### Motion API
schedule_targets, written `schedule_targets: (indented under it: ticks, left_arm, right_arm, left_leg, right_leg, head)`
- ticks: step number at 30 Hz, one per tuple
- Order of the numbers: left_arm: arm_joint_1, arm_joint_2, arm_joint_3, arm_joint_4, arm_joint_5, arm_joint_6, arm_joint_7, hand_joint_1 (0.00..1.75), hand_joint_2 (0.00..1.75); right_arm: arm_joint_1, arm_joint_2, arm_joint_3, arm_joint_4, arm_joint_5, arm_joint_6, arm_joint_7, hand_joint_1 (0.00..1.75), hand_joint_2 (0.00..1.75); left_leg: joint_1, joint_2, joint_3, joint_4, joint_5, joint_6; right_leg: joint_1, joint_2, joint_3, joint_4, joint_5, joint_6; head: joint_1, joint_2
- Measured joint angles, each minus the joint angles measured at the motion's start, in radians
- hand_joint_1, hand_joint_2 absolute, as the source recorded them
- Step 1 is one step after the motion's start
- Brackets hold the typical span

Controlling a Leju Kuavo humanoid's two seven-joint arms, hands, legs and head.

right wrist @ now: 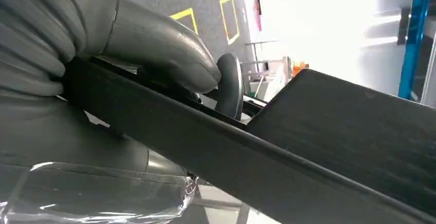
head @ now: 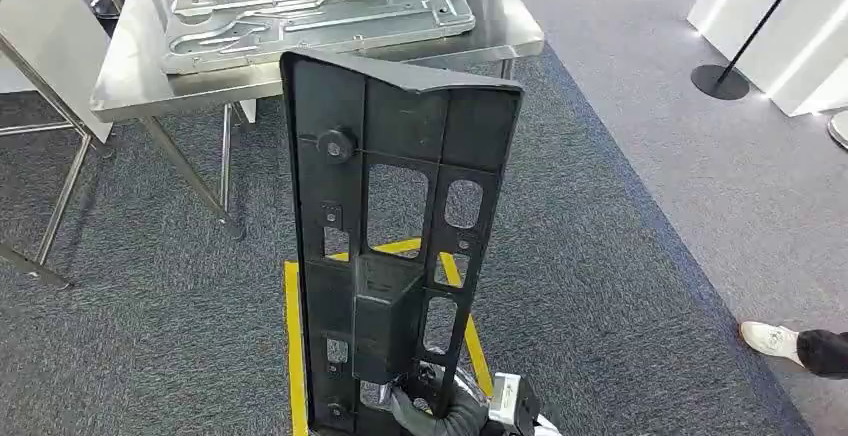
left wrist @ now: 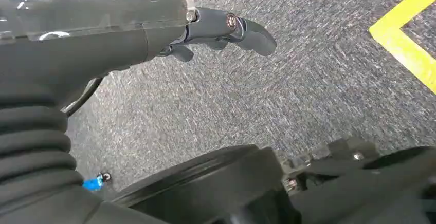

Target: Take the parts from the cabinet and place them on the table.

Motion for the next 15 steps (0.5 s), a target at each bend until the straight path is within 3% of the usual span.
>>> schedule_targets:
  ticks: [1,2,3,6,7,8,9,11,12,13,15]
  left_arm:
    - [-0.001,0.0,0.0,0.0,-0.002,0.0,0.0,0.0,1.75]
    - [-0.004,0.0,0.0,0.0,-0.004,-0.002,0.0,0.0,1.75]
    - [-0.007,0.0,0.0,0.0,-0.005,-0.003,0.0,0.0,1.75]
    - [-0.004,0.0,0.0,0.0,-0.005,-0.005,0.002,0.0,1.75]
    - [-0.003,0.0,0.0,0.0,-0.005,-0.005,0.002,0.0,1.75]
    - [-0.004,0.0,0.0,0.0,-0.005,-0.003,0.002,0.0,1.75]
    - [-0.006,0.0,0.0,0.0,-0.004,-0.003,0.002,0.0,1.75]
    - [-0.006,-0.001,0.0,0.0,-0.003,-0.001,-0.001,0.0,1.75]
    - [-0.005,-0.001,0.0,0.0,-0.002,0.0,-0.001,0.0,1.75]
    - [-0.005,0.0,0.0,0.0,-0.002,0.002,-0.001,0.0,1.75]
    - [-0.006,-0.001,0.0,0.0,-0.002,0.002,-0.002,0.0,1.75]
  right_arm:
    - [0.0,0.0,0.0,0.0,0.0,-0.001,0.0,1.69,1.75]
    - [0.001,0.0,0.0,0.0,0.001,-0.001,0.0,1.69,1.75]
    - [0.001,0.0,0.0,0.0,0.002,-0.001,0.0,1.69,1.75]
    - [0.001,0.0,0.0,-0.001,0.003,-0.001,-0.001,1.69,1.75]
    - [0.001,0.0,0.0,-0.003,0.002,-0.001,-0.002,1.69,1.75]
    - [0.002,0.0,0.0,-0.004,0.002,0.0,-0.003,1.69,1.75]
    - [0.003,0.0,0.0,-0.004,0.002,0.0,-0.005,1.69,1.75]
    - [0.006,0.0,0.0,-0.004,0.002,0.001,-0.005,1.69,1.75]
    - [0.008,0.0,-0.001,-0.003,0.002,0.001,-0.005,1.69,1.75]
    - [0.009,0.0,-0.002,-0.003,0.002,0.001,-0.005,1.69,1.75]
    - [0.009,0.0,-0.002,-0.003,0.002,0.002,-0.005,1.69,1.75]
  left_leg:
    - [-0.001,0.032,0.046,-0.092,0.04,0.005]
    - [-0.011,0.07,0.061,-0.126,0.024,0.01]
    - [-0.01,0.054,0.059,-0.128,0.029,0.021]
    - [-0.012,0.03,0.054,-0.132,0.032,0.036]
    - [-0.005,0.025,0.057,-0.138,0.037,0.042]
    - [-0.004,0.02,0.057,-0.139,0.039,0.046]
    - [-0.004,0.018,0.055,-0.138,0.039,0.05]
    - [-0.004,0.01,0.053,-0.138,0.04,0.051]
    - [-0.004,0.007,0.053,-0.138,0.039,0.051]
    - [-0.004,0.003,0.054,-0.137,0.039,0.051]
    - [-0.004,-0.005,0.059,-0.137,0.038,0.048]
  right_leg:
    - [0.001,-0.007,0.005,0.003,-0.005,0.004]
    - [0.01,-0.012,0.006,0.007,-0.01,0.011]
    - [0.012,-0.016,0.004,0.008,-0.011,0.016]
    - [0.012,-0.04,0.008,0.007,-0.013,0.029]
    - [0.006,-0.025,0.008,0.017,-0.024,0.038]
    - [0.004,0.008,-0.006,0.05,-0.049,0.043]
    - [0.002,0.027,-0.04,0.119,-0.091,0.047]
    - [0.0,0.036,-0.12,0.28,-0.158,0.053]
    - [-0.001,0.037,-0.148,0.329,-0.164,0.054]
    - [-0.003,0.037,-0.147,0.32,-0.142,0.054]
    - [-0.005,0.037,-0.083,0.178,-0.053,0.049]
  head:
    - [0.0,0.0]
    - [0.0,0.0]
    - [0.0,0.0]
    - [0.0,0.0]
    - [0.0,0.0]
    - [0.0,0.0]
    - [0.0,0.0]
    - [0.0,0.0]
    - [0.0,0.0]
    - [0.0,0.0]
    - [0.0,0.0]
